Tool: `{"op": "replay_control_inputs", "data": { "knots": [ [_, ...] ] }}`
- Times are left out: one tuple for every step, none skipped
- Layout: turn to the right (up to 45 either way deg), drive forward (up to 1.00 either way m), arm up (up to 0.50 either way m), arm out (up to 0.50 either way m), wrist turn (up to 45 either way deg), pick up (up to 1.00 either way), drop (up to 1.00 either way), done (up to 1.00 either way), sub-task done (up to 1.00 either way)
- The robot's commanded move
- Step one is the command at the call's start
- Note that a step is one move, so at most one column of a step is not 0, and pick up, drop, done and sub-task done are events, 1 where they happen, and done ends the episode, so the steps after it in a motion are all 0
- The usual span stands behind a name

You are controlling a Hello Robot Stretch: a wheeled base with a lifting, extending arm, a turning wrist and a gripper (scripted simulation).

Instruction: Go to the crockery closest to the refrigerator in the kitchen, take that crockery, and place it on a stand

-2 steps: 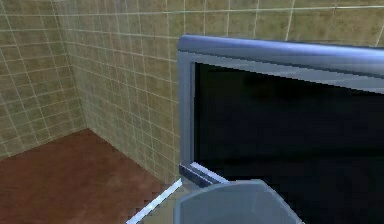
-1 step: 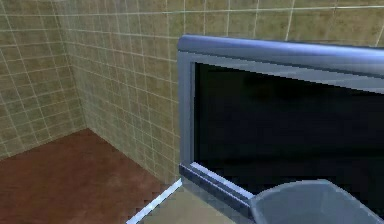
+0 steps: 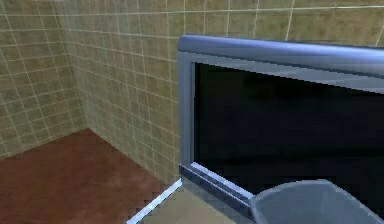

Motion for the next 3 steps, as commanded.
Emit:
{"op": "replay_control_inputs", "data": {
  "knots": [
    [0.0, 0.0, 0.0, 0.0, 39.0, 0.0, 0.0, 0.0, 0.0],
    [0.0, 0.0, 0.0, 0.0, 0.0, 0.0, 1.0, 0.0, 0.0],
    [0.0, 0.0, 0.0, -0.1, 0.0, 0.0, 0.0, 0.0, 0.0]
  ]
}}
